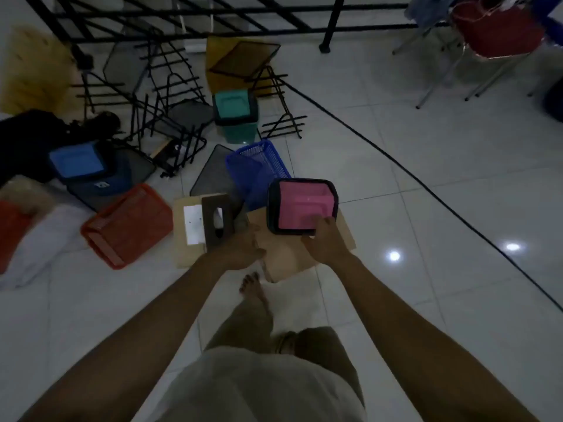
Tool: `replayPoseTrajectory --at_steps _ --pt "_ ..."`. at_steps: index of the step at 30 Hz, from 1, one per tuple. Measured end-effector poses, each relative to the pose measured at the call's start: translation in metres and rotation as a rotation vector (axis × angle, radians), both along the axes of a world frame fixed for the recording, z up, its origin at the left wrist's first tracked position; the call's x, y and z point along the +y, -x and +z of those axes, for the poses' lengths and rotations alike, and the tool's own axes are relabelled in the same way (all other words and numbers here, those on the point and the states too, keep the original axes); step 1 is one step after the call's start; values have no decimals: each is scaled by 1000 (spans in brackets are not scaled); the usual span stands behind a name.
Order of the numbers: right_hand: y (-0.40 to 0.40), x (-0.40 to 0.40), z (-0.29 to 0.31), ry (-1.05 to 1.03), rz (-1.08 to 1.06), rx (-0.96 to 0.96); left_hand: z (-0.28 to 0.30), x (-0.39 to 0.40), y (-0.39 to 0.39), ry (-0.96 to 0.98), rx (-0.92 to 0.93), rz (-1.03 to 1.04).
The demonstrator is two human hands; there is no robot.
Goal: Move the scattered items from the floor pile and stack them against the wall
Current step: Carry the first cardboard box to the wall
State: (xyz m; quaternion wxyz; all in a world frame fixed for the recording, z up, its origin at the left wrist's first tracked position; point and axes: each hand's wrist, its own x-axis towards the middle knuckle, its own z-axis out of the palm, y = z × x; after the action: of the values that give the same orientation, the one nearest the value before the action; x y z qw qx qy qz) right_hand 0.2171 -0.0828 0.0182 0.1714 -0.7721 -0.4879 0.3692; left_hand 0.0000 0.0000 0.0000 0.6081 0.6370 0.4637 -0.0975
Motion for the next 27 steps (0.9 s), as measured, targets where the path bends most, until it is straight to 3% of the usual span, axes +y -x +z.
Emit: replayPoseTrajectory --at_steps 3,9,12,15,19,25,27 --pt "-19 14 -4 -22 -115 -35 -12 6 -23 9 21 143" --pt "-49 23 -31 172 -190 -74 -57 8 -64 -60 178 309" --pt "-74 21 -53 265 -259 100 -102 8 -77 -35 133 479" --pt "-101 24 -77 264 -150 214 -136 1 -96 -69 31 623" --pt "-122 32 -100 146 -47 325 -126 -11 -135 -115 -37 876" --pt "-153 44 -117 222 -56 426 -125 -33 -164 -163 187 980" --pt "-154 46 -120 173 -34 448 -120 -36 -161 -191 90 947"
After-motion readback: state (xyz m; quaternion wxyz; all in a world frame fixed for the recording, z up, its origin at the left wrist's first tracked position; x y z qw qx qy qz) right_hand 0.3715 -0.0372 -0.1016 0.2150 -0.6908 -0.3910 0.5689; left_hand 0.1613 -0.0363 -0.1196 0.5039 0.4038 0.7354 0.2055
